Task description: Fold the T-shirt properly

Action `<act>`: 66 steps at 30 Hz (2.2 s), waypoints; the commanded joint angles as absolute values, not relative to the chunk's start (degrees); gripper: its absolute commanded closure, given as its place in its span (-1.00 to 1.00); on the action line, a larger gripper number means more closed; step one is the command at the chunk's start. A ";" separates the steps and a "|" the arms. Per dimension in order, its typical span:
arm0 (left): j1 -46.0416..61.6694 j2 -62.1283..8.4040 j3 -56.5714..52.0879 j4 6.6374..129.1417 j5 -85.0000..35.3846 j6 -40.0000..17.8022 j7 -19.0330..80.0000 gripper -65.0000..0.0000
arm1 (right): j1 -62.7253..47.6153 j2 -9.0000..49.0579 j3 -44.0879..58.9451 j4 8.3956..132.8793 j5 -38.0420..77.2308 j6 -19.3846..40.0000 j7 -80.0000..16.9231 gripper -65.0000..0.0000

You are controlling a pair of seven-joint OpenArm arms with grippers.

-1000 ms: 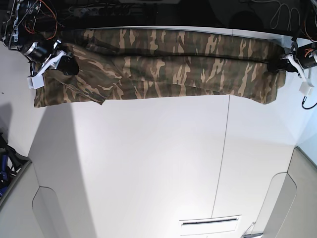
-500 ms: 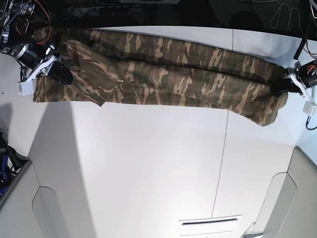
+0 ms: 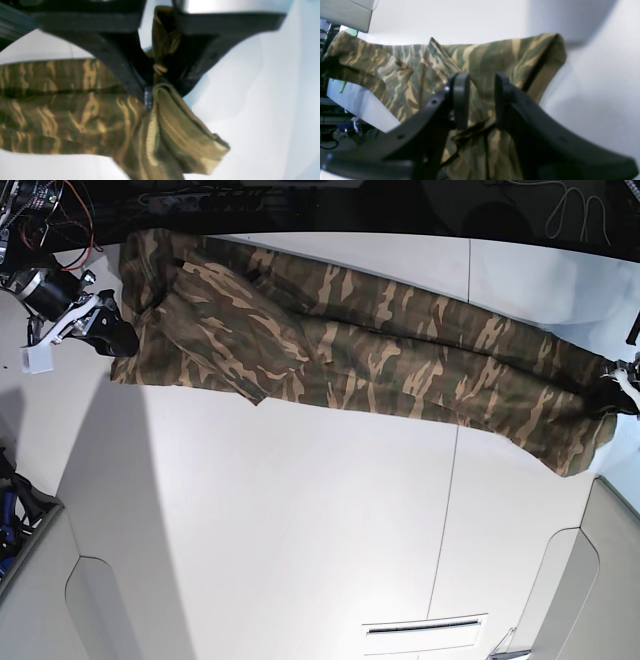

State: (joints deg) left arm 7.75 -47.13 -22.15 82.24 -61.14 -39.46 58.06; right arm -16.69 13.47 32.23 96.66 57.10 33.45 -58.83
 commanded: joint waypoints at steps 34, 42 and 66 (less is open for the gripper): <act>17.15 -23.49 3.68 114.78 -45.87 -39.51 46.48 -0.07 | -16.73 14.26 38.74 97.71 56.34 33.87 -59.46 -0.19; 17.17 -20.25 6.68 113.97 -43.83 -39.51 46.50 -0.07 | -17.43 14.24 38.72 97.56 56.36 33.87 -61.93 -0.19; 16.97 -20.34 0.67 114.26 -44.73 -39.46 46.52 -0.07 | -19.53 13.85 28.71 88.38 56.42 34.15 -57.32 -0.19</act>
State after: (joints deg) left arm 17.30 -19.99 0.89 113.12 -43.33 -39.22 47.75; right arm -19.38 13.30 28.47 87.96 56.34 33.93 -57.12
